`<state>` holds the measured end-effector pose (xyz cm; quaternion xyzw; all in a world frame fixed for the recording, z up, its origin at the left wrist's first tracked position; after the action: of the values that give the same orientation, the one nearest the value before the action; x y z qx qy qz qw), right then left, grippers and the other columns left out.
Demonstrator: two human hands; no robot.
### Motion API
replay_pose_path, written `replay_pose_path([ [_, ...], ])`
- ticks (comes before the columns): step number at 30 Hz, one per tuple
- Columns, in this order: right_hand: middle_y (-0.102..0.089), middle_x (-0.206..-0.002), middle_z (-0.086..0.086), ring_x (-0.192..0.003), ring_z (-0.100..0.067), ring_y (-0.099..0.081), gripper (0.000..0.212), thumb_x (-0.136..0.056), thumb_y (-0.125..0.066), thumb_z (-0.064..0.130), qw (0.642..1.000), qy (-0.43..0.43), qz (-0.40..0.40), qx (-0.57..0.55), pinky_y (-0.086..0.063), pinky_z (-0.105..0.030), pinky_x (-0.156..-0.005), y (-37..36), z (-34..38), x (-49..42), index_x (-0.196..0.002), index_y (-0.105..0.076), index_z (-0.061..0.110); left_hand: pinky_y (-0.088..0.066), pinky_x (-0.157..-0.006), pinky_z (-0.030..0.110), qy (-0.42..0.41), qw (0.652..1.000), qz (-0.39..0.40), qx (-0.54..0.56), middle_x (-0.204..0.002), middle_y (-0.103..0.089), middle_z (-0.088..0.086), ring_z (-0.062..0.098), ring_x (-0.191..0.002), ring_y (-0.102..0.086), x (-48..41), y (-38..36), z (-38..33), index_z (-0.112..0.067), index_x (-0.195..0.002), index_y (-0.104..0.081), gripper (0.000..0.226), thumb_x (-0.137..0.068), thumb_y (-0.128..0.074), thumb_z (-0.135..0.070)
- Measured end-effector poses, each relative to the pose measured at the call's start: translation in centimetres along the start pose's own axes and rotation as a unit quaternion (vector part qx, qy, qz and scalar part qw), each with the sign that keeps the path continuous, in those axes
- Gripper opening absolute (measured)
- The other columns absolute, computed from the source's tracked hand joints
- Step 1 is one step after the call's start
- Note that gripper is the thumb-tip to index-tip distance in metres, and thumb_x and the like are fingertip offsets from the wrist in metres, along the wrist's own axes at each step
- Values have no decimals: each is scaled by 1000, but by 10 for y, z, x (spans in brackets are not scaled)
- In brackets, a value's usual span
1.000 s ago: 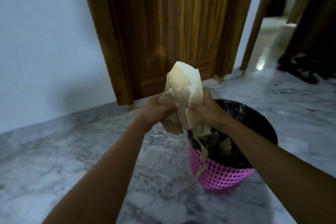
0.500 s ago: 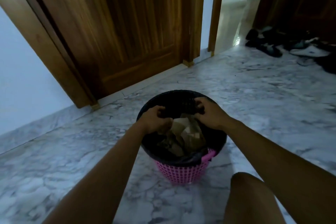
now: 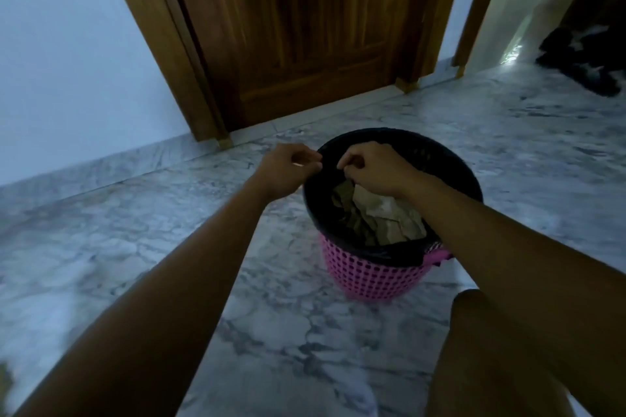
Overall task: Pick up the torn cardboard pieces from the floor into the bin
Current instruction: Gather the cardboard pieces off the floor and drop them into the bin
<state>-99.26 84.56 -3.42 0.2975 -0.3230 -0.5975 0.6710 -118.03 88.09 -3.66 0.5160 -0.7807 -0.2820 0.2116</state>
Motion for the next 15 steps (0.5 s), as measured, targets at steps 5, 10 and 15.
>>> replay_pose_path([
  [5,-66,-96,1,-83,-15,-62,13,-97,-55,23,995,83,49,5,-51,-31,-69,-83,90,-37,-97,-66,28,-46,-73,13,87,984,-154,-23,-97,-71,-10,0,-86,-64,66,71,81,-22,-103,-74,15,-90,-67,-25],
  [10,-67,-105,0,-91,-22,-64,11,-92,-58,28,972,164,163,40,-57,-39,-81,-207,182,-37,-96,-69,28,-41,-63,7,230,945,-231,-27,-95,-71,-11,-2,-83,-65,185,125,177,-25,-103,-75,16,-89,-68,-28],
  [15,-66,-117,-1,-101,-24,-63,19,-92,-58,32,921,260,276,85,-54,-39,-89,-305,262,11,-107,-69,29,-53,-75,24,349,883,-312,23,-102,-73,-4,11,-95,-68,327,148,228,-27,-104,-73,19,-86,-70,-31],
])
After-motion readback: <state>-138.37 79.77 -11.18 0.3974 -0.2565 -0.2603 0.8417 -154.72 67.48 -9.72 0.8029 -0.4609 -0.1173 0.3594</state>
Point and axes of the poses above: each hand's wrist, its own x-axis away from the middle knuckle, its own y-axis out of the back of the hand, z = x × y, the point moved 4 cm from there along -x, towards the middle knuckle
